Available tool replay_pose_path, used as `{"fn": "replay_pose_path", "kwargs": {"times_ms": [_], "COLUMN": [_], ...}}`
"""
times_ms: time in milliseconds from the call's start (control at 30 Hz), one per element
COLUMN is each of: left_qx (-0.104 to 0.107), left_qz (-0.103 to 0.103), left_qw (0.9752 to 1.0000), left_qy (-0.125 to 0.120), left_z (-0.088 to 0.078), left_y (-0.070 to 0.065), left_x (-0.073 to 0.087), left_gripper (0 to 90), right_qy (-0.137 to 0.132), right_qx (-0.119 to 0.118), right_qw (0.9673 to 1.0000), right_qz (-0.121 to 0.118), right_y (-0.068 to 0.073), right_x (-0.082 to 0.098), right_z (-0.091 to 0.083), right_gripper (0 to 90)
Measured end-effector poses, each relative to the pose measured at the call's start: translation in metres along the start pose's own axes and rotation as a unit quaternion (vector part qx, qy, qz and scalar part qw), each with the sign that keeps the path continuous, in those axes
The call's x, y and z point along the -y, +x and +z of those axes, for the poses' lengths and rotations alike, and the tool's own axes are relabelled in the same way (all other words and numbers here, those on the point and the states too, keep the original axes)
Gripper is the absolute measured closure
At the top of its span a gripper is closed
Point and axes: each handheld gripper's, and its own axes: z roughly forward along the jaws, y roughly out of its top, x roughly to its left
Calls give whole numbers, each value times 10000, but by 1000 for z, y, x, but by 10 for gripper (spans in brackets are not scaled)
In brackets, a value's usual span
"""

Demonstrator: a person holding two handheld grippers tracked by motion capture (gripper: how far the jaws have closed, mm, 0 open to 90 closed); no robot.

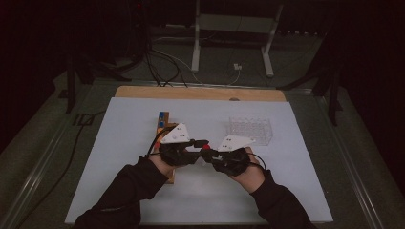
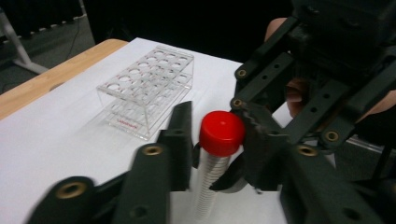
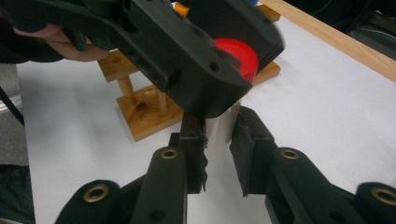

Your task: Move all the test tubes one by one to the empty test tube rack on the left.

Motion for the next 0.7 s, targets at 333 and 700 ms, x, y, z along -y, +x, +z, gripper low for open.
{"fn": "replay_pose_path", "kwargs": {"times_ms": [333, 700], "left_qx": [-122, -470], "left_qz": [28, 3], "left_qw": [9998, 9985], "left_qy": [-162, -293], "left_z": [-11, -50], "left_y": [4, 13], "left_x": [-7, -14], "left_gripper": [715, 716], "right_qy": [-180, -383], "right_qx": [114, 183], "right_qw": [9997, 9982], "right_qz": [128, 420], "right_y": [-5, -16], "right_x": [1, 5], "right_z": [-7, -17], "right_gripper": [523, 30]}}
